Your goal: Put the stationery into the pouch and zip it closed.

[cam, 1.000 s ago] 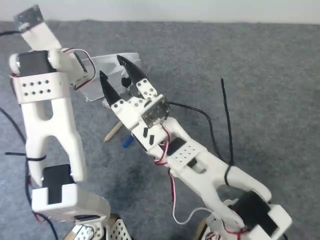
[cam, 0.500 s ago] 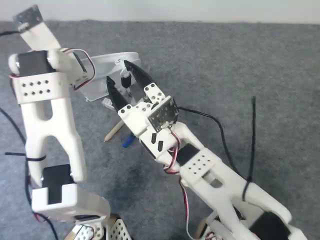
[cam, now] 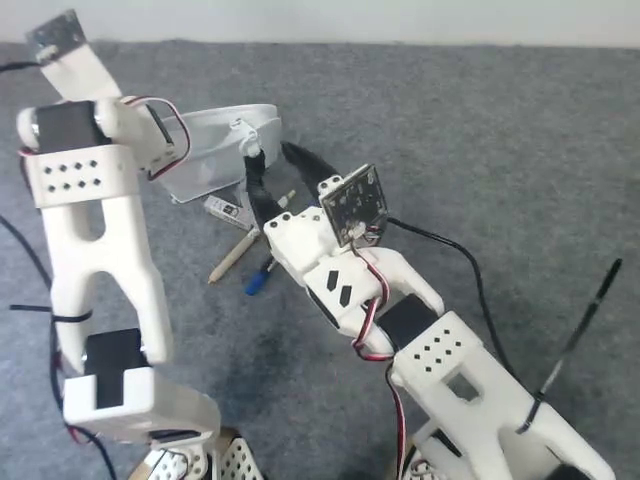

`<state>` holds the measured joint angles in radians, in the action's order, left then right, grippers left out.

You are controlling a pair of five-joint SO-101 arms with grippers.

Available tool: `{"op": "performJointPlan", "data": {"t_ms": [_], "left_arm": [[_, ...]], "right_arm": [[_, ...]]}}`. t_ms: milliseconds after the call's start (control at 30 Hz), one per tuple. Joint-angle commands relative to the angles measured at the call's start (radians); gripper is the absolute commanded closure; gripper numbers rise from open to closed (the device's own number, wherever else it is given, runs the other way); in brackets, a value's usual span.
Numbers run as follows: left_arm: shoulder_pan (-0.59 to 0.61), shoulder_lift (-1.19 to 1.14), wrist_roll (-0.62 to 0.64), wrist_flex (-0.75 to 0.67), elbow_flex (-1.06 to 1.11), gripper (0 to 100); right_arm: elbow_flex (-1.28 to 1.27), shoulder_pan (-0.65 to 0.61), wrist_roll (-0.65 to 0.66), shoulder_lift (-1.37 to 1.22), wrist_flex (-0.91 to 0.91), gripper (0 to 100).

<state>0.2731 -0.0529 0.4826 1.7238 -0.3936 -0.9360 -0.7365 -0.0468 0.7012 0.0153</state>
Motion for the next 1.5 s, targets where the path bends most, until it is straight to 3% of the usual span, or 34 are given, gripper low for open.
{"op": "performJointPlan", "data": {"t_ms": [0,133,500,1067,1200,1467], "left_arm": [[0.034,0.017,0.011,0.0,-0.012,99],[0.089,0.017,0.014,-0.005,-0.016,99],[0.241,0.017,0.112,0.0,-0.051,99],[0.252,0.017,0.114,0.0,-0.05,99],[0.252,0.017,0.114,0.0,-0.048,99],[0.252,0.017,0.114,0.0,-0.048,99]], "right_arm": [[0.029,0.036,-0.04,0.044,0.053,83.2],[0.035,0.071,-0.112,0.044,0.131,83.2],[0.035,0.084,-0.117,0.016,0.196,83.2],[0.342,0.168,-0.184,-0.538,0.205,83.5],[0.448,0.17,-0.199,-0.593,0.366,83.5],[0.761,0.17,-0.368,-0.783,0.728,83.3]]}}
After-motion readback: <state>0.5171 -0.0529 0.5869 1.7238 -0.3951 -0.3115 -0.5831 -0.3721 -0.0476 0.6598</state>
